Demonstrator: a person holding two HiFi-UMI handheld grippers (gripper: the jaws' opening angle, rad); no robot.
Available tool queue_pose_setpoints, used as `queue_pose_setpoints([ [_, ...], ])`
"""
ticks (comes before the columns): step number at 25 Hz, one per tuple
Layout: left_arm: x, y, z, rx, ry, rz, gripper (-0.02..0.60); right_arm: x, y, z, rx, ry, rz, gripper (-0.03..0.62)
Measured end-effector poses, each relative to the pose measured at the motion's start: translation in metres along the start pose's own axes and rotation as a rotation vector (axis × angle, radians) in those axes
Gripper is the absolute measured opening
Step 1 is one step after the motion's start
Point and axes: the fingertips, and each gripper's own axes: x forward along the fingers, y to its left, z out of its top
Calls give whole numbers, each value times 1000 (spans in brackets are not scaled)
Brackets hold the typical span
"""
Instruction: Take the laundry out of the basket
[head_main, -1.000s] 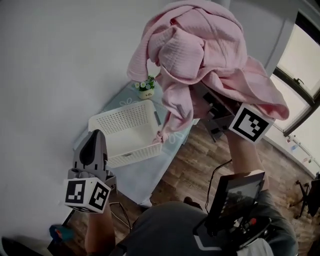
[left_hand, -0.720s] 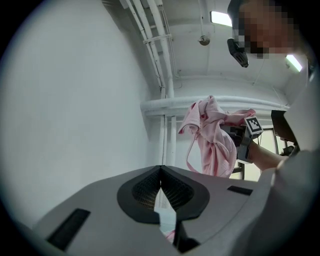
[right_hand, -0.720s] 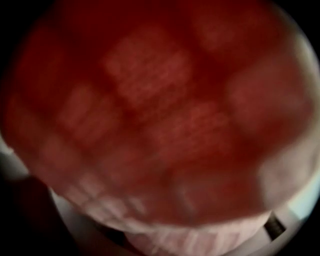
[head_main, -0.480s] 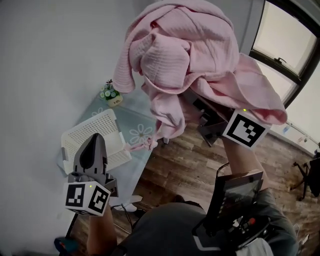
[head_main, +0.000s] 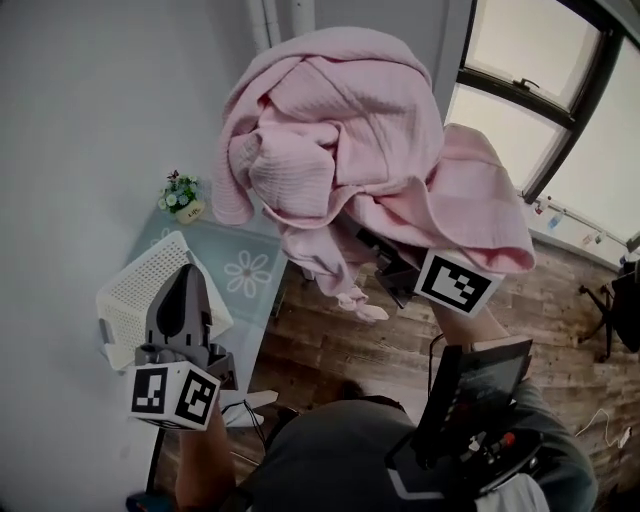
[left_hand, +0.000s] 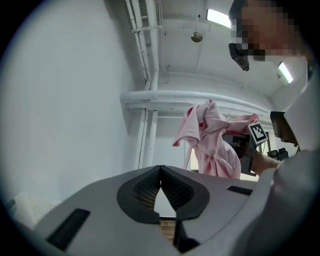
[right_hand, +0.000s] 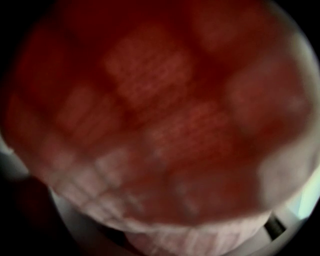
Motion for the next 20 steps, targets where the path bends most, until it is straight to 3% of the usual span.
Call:
queue_pose_setpoints([
  [8,12,-12,-9,54,11,-56,9,-24,-12,-36,-27,11,-142,290],
  [20,-1,7,-48,8,51,-46,9,-27,-7,-94,-55,75,-254,290],
])
